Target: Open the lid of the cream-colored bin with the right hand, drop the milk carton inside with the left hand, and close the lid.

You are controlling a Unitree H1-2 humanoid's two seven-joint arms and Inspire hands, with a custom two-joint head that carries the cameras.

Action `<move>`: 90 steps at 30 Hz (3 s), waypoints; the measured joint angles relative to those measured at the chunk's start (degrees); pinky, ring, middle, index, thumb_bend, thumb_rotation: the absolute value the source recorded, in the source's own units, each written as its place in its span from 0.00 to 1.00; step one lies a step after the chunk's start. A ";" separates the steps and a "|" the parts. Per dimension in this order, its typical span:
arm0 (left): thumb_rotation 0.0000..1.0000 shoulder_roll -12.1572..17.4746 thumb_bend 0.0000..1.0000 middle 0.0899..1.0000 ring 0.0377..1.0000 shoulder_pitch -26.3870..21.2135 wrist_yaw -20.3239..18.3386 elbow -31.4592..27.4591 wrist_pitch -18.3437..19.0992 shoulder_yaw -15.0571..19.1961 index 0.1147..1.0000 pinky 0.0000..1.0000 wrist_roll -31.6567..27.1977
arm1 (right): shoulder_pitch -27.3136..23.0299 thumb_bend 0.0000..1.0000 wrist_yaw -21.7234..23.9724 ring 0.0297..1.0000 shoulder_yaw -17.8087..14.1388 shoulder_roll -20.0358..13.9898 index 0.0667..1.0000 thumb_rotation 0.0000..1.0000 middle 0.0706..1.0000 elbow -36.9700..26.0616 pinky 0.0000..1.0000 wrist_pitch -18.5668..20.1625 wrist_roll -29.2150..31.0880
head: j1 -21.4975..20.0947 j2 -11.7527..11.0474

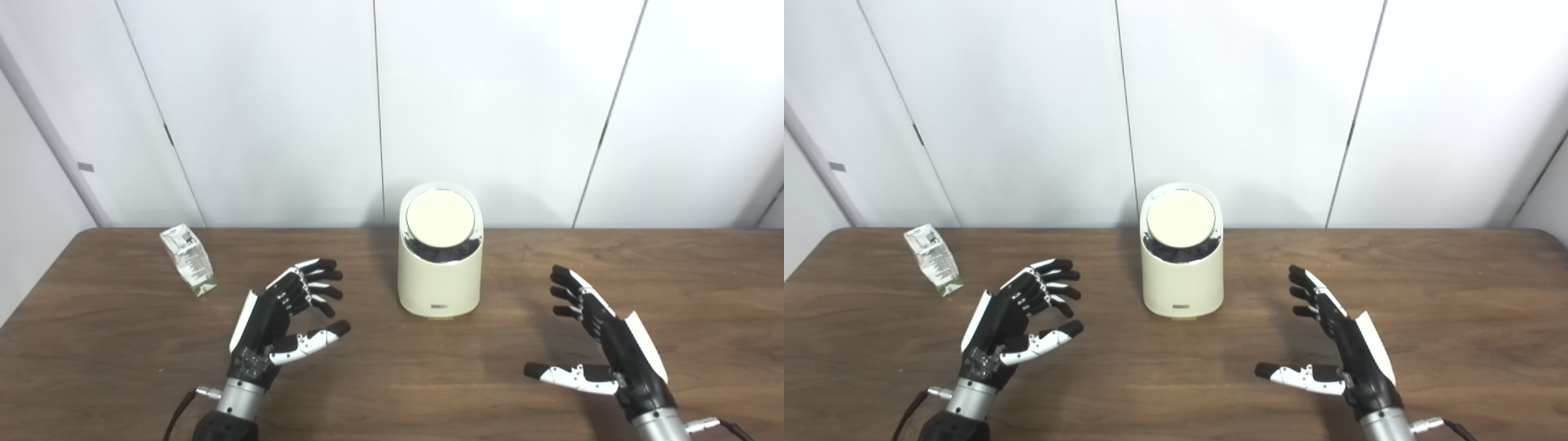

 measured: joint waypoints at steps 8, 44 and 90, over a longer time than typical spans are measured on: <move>0.00 0.00 0.67 0.68 0.60 0.00 -0.07 0.00 0.01 0.01 0.73 0.46 -0.04 | 0.00 0.78 0.00 0.86 0.00 0.00 0.89 0.20 0.89 -0.03 0.77 0.02 0.18 | -0.09 0.00; 0.00 -0.01 0.66 0.68 0.59 -0.19 -0.11 0.31 -0.08 0.03 0.73 0.45 -0.53 | -9.15 0.77 0.40 0.86 -0.03 -1.55 0.89 0.26 0.88 -2.22 0.78 5.11 -2.24 | -0.35 -0.70; 0.00 -0.01 0.66 0.68 0.59 -0.98 -0.20 1.25 -0.49 -0.09 0.73 0.46 -0.60 | -37.00 0.93 4.21 0.96 14.10 0.40 0.98 0.46 0.98 8.56 0.89 31.92 -20.32 | -1.05 -1.06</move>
